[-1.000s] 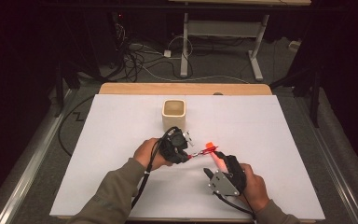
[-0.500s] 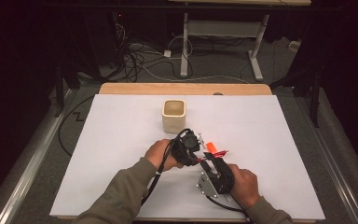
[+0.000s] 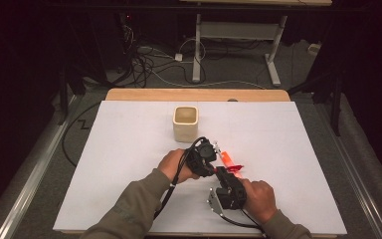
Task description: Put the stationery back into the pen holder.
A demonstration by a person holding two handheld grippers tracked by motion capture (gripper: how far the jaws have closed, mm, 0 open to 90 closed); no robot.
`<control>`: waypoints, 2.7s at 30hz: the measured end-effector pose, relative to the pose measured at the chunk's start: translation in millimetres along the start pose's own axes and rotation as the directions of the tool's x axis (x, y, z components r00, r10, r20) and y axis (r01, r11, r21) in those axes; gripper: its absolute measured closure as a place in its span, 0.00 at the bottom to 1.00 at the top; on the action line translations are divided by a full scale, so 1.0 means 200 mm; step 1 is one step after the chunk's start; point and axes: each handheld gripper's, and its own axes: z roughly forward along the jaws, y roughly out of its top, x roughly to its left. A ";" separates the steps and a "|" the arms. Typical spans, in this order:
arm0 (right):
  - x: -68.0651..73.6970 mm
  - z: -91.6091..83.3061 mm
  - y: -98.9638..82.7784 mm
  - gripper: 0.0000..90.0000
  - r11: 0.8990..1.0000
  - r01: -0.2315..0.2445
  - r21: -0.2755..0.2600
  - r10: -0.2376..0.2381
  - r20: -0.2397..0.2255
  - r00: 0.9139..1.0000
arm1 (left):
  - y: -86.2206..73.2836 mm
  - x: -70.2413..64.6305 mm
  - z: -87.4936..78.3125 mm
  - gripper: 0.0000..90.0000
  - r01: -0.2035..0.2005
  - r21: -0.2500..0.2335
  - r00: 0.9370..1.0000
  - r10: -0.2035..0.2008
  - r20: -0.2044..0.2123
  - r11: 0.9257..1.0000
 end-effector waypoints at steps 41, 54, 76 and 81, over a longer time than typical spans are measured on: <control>-0.36 -0.01 -0.34 0.89 0.746 -0.658 -0.097 0.641 -0.161 0.750 | -0.92 -0.06 -0.16 0.27 0.017 -0.538 0.897 -0.251 -0.364 0.843; -0.47 0.04 -0.43 0.89 0.538 -0.831 -0.143 0.778 -0.294 0.555 | -1.17 -0.13 -0.19 0.27 -0.003 -0.601 0.850 -0.315 -0.423 0.800; -0.71 0.17 -0.31 0.89 0.389 -0.899 -0.201 0.813 -0.385 0.438 | -1.26 -0.16 -0.18 0.26 -0.011 -0.597 0.832 -0.324 -0.450 0.802; -0.75 0.21 -0.27 0.89 0.374 -0.907 -0.195 0.813 -0.403 0.421 | -1.26 -0.17 -0.18 0.26 -0.019 -0.599 0.829 -0.322 -0.456 0.800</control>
